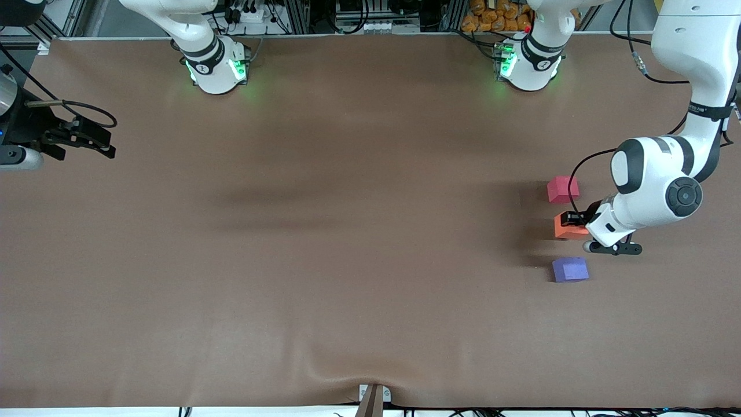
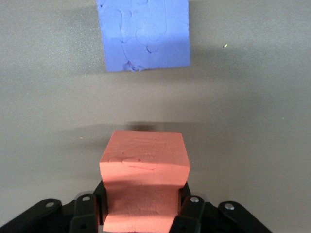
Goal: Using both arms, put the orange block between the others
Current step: 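Lower the orange cube between the pink and purple cubes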
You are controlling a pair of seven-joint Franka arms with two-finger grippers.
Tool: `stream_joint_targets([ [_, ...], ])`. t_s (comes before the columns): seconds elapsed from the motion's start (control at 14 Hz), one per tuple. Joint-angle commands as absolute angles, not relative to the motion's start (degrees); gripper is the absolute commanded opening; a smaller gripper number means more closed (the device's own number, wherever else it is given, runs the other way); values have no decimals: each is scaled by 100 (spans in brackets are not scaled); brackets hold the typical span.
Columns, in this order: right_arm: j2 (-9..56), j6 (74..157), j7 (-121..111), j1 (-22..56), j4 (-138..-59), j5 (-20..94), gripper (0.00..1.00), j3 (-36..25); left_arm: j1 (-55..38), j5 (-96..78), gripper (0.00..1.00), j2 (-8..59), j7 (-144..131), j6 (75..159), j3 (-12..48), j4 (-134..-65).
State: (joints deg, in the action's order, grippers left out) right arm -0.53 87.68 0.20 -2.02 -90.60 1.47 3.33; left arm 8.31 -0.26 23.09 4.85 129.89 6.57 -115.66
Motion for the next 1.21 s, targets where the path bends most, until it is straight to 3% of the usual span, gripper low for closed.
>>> stream_joint_targets([
  [0.0,-26,8771,-44,-263,-8974,62,100,369,888,79,18,2347,317,13148,712,-11628],
  [1.14,-18,8763,-44,-264,-8912,70,100,369,888,88,19,2619,158,13482,703,-11610],
])
